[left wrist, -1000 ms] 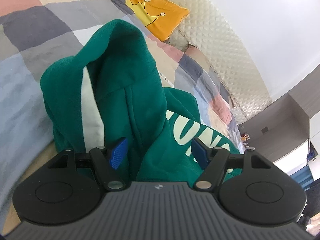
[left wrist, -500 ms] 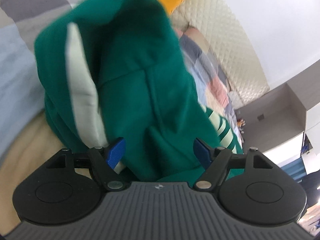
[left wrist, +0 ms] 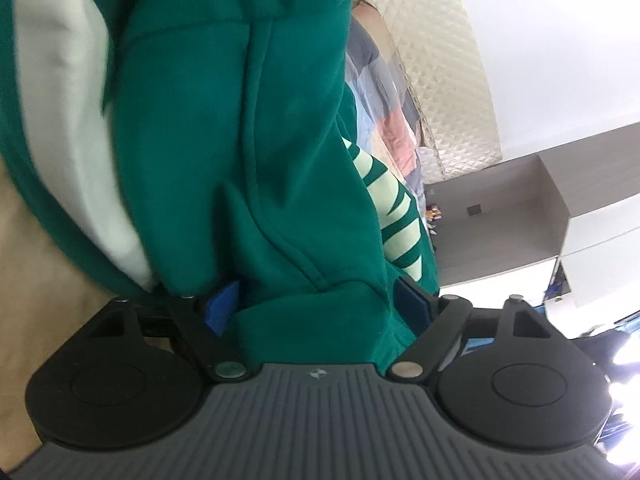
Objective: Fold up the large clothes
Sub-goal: 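Raise and shake the hoodie with both tools, rolling them to untangle it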
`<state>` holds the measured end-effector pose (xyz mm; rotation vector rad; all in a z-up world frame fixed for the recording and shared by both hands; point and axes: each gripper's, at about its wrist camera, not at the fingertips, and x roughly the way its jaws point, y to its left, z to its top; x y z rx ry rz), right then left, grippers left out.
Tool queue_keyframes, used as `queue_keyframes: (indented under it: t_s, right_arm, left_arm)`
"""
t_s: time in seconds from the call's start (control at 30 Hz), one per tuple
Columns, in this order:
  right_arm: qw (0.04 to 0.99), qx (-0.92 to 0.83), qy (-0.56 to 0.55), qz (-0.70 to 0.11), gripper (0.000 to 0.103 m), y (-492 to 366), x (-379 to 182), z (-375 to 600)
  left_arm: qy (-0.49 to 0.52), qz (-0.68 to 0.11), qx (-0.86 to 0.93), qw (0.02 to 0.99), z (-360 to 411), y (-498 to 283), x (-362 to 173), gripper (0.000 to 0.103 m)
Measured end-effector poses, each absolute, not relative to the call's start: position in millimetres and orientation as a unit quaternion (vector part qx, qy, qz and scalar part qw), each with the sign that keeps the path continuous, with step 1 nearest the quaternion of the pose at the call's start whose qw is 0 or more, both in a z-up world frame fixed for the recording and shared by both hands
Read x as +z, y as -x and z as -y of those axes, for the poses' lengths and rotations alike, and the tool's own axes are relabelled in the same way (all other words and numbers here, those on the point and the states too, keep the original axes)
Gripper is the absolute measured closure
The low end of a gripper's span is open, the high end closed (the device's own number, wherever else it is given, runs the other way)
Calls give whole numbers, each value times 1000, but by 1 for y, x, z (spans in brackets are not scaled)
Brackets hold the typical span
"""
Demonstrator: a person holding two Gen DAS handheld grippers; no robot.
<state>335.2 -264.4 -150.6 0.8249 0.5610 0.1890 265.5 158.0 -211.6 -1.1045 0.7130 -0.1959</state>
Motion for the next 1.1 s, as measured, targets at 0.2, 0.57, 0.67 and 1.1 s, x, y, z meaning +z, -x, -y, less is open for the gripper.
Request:
queue_keyframes:
  t_s: [0.2,0.57,0.67,1.1]
  right_arm:
    - [851,127,-415,-295,46,-331,-158,259]
    - [829,158,-380,-379,24,-334,-182,207]
    - [795,157,-409,-419,23,-341,-202,203]
    - [800,295,-413,-321,72,-325,-164,190]
  left_arm:
    - [537,-345,-103,763,-153,-275,-227,11]
    - [578,-315,-120,743,-157,-263,-239,10]
    - [570,-319,-124,747,-155,-262,-239,10]
    - [545,-344,-111,757,-140,-291,-241,10]
